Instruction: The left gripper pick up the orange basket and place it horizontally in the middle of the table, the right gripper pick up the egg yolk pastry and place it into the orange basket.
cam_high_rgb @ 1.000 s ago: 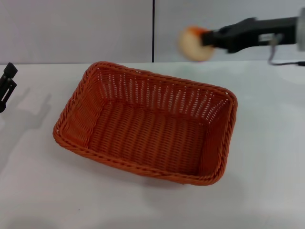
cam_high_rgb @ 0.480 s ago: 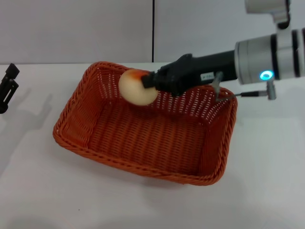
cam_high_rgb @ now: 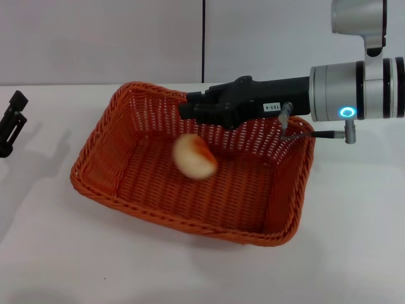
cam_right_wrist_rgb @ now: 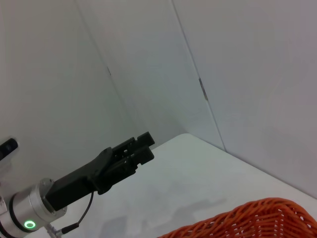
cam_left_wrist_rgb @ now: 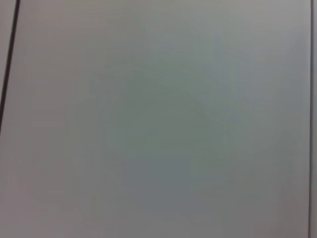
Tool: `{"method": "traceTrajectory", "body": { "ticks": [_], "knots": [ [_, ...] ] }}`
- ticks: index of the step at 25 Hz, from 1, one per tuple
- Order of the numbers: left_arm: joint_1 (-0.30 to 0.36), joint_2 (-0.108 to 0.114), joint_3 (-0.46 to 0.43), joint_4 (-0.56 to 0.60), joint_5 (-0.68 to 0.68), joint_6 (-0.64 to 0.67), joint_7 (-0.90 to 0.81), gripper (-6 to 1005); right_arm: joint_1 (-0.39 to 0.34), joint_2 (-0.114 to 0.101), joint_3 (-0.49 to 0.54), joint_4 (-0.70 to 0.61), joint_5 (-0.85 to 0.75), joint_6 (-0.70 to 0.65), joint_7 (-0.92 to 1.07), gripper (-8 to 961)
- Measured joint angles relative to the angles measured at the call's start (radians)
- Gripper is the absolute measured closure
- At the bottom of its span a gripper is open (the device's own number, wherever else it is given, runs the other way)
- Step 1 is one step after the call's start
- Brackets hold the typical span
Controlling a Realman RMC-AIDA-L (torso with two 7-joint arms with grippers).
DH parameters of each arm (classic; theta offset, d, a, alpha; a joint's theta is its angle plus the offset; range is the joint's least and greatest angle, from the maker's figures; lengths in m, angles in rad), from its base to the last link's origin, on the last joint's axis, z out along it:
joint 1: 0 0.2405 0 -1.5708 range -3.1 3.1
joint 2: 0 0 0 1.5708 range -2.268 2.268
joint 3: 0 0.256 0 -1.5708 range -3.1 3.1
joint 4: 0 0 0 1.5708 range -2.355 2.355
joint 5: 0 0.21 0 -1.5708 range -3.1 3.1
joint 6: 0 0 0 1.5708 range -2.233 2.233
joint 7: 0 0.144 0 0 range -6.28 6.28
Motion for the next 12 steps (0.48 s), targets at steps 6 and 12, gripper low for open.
{"method": "traceTrajectory", "body": {
  "ticks": [6,12],
  "knots": [
    [0.004,-0.001,-0.014,-0.022,0.0,0.032,0.003,387,-0.019,-0.001,0.0,-0.019,0.035,-0.012,-0.042,531],
    [0.02,-0.002,-0.102,-0.072,-0.003,0.051,0.011,388,-0.152,-0.001,0.049,-0.17,0.085,-0.023,-0.15,425]
  ]
}}
